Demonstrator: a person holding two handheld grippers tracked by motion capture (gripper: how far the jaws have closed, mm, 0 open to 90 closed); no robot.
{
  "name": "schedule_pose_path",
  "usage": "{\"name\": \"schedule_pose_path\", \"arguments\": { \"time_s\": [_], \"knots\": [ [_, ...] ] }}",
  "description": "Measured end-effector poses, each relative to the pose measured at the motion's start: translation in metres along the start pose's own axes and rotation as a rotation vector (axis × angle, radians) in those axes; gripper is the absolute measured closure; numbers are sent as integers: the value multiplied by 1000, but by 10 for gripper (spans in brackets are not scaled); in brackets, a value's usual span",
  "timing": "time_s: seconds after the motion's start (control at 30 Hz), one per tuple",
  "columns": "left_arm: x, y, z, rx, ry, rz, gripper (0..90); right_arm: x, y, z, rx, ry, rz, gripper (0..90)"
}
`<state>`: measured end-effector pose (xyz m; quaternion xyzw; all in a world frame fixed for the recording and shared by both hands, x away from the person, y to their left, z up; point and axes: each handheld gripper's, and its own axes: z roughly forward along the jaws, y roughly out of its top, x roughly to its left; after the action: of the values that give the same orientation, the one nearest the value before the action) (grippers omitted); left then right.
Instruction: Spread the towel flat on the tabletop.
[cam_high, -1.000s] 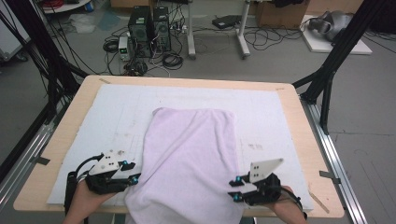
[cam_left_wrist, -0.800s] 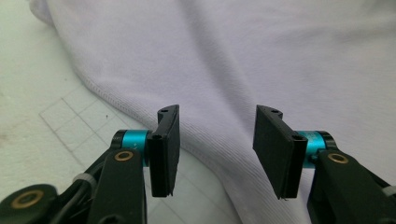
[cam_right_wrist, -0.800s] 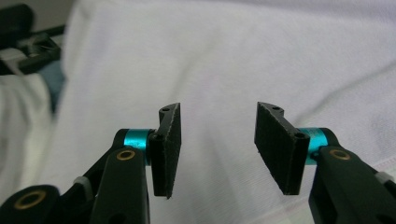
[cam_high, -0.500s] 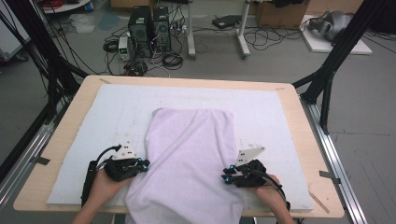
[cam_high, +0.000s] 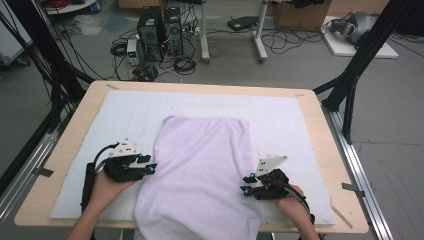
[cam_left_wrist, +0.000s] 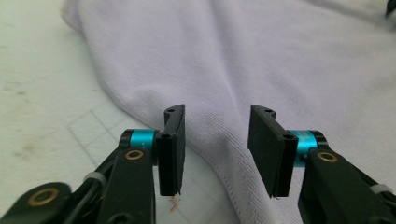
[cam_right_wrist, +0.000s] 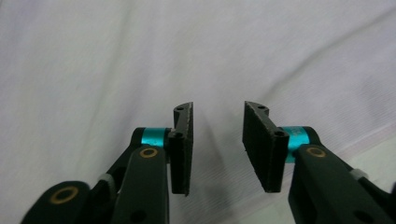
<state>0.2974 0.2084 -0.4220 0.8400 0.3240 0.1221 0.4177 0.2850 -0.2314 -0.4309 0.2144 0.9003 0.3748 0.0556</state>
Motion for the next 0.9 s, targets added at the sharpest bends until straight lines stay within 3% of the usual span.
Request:
{"name": "schedule_pose_path", "arguments": {
  "time_s": [0.07,0.13,0.17,0.2,0.3,0.37,0.53,0.6,0.67,0.73,0.8,0.9],
  "knots": [
    [-1,-2,8,32,-44,-3,530,-5,4,3,-4,-20,31,541],
    [-2,-4,14,63,-46,2,534,-6,6,8,6,-11,39,551],
    [-3,-6,17,81,-52,23,606,-6,7,12,29,-22,25,576],
    [-4,-7,19,91,-39,46,748,-3,7,16,48,-31,6,612],
    [-10,-5,21,92,-13,64,850,-3,7,16,38,-7,-6,790],
    [-15,-5,18,80,-25,79,855,0,7,16,44,3,-39,859],
    [-19,-7,-4,11,-89,61,854,9,3,7,40,40,-56,868],
    [-22,-9,-14,-9,-124,74,842,16,-1,1,41,56,-68,862],
    [-21,-6,-19,-15,-107,79,721,17,-4,-5,34,76,-52,771],
    [-15,0,-19,-28,-84,58,638,15,-3,-9,17,52,-46,682],
    [-7,7,-17,-48,-53,44,627,8,2,-14,-8,25,-30,661],
    [8,15,-6,-57,29,37,678,-7,14,-17,-27,-28,-25,633]
  ]
}}
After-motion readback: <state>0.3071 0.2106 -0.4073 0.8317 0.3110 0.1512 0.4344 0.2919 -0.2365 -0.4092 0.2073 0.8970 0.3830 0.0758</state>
